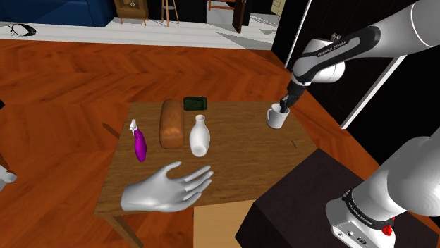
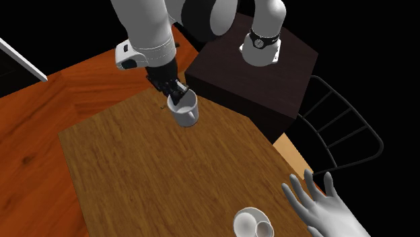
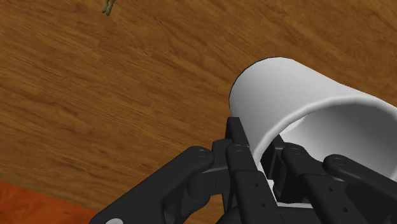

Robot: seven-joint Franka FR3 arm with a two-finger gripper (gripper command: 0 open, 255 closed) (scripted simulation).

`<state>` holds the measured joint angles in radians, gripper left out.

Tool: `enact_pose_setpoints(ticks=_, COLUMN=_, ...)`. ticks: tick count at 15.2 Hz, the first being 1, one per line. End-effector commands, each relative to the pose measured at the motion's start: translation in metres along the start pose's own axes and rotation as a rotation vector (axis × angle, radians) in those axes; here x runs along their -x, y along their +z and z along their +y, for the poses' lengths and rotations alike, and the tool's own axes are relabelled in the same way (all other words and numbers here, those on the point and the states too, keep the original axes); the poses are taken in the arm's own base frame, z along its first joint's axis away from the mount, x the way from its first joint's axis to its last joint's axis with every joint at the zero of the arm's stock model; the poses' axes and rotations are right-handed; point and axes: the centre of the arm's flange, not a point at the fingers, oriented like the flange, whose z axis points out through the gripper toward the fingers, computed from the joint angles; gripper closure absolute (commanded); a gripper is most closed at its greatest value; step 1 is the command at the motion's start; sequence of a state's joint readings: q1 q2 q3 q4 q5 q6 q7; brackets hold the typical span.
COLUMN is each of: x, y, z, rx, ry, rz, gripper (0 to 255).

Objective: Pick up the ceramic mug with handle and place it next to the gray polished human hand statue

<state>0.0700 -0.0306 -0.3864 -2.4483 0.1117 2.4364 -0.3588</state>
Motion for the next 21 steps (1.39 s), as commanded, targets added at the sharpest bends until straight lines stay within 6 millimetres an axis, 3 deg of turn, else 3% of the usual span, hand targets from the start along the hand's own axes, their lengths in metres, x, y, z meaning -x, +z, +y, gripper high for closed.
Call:
enact_pose_setpoints(ticks=1, x=-0.002, y=0.003, z=-0.031, rx=0.0, ry=0.001, rz=0.0, gripper=255)
enact_pose_setpoints(ticks=21, x=-0.028, y=0.023, z=-0.293, rx=0.0, ry=0.001, rz=0.0, gripper=255)
